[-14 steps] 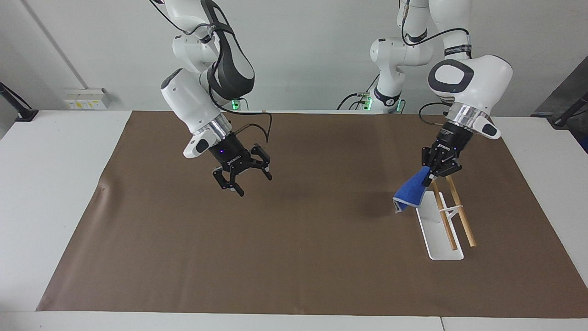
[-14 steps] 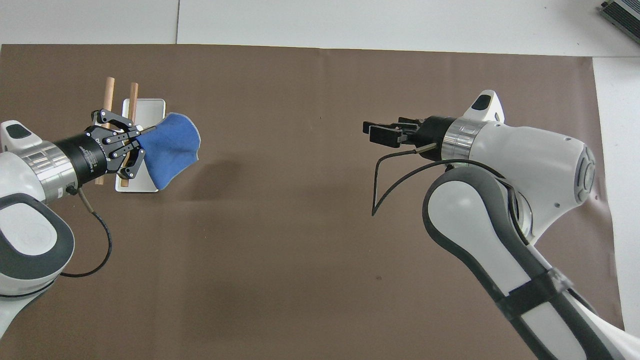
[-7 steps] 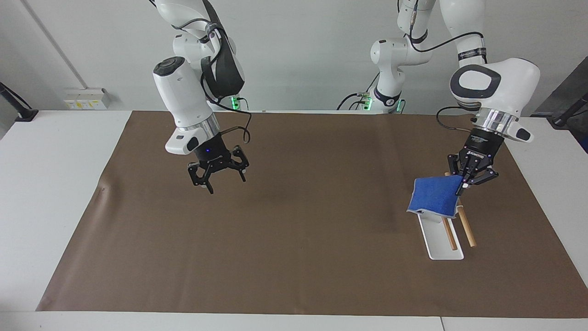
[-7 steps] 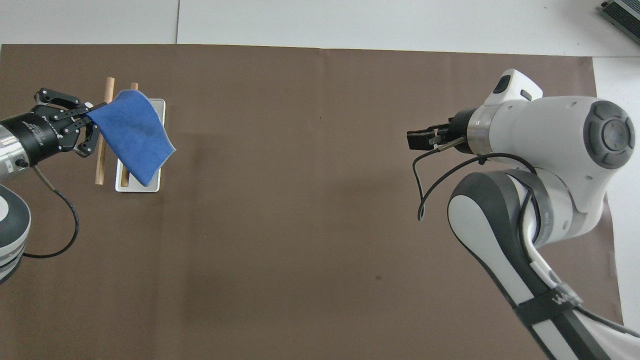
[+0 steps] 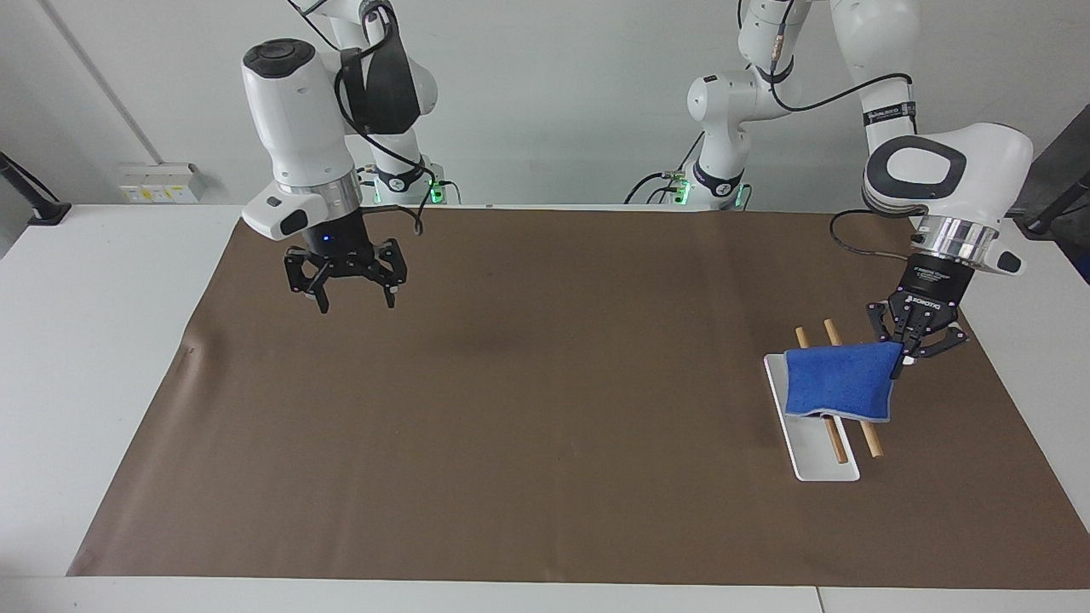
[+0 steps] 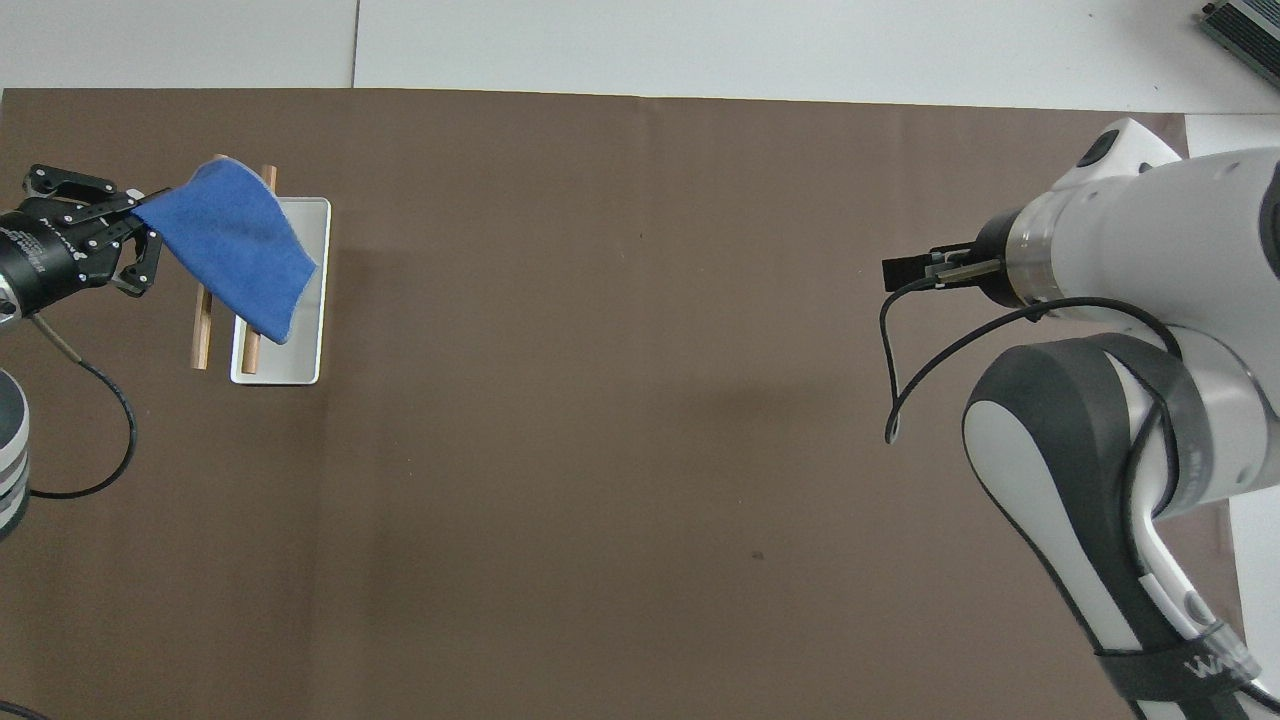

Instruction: Right arm passes towel to left arm to hang

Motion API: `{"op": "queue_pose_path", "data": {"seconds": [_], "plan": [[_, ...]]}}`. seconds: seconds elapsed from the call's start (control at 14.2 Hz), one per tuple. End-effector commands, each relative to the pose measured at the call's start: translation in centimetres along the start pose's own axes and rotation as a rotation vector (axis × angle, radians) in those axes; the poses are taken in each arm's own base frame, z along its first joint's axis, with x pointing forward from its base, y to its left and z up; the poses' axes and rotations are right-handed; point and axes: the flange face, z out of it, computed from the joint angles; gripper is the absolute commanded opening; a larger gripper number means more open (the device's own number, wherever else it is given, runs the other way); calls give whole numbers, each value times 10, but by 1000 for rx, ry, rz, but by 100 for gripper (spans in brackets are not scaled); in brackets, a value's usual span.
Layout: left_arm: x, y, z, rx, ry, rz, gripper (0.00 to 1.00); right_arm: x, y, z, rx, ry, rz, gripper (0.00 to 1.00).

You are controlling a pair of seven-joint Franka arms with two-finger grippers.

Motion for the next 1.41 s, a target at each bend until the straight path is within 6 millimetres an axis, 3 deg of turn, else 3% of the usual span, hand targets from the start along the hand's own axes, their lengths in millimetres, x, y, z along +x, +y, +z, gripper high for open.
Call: {"op": "queue_pose_path", "data": {"seconds": [0.0, 0.21, 0.77, 0.99, 1.13, 1.2, 1.34], "plan": [[7, 12, 4, -19, -21, -68, 0, -5, 39, -42, -29, -54, 90, 100], [26, 22, -5, -11, -19, -95, 0, -23, 71, -77, -38, -142, 151, 100], [56, 20, -17, -24, 11, -137, 0, -37, 86, -72, -43, -170, 193, 100], [58, 18, -17, -14, 12, -142, 0, -41, 79, -71, -38, -189, 182, 100], [65, 23, -22, -18, 17, -147, 39, -37, 79, -73, -16, -178, 191, 100], [67, 26, -24, -9, 11, -149, 96, -34, 86, -77, -3, -169, 203, 100], [68, 27, -26, 13, 7, -145, 100, -33, 88, -74, -4, -177, 208, 100]]}}
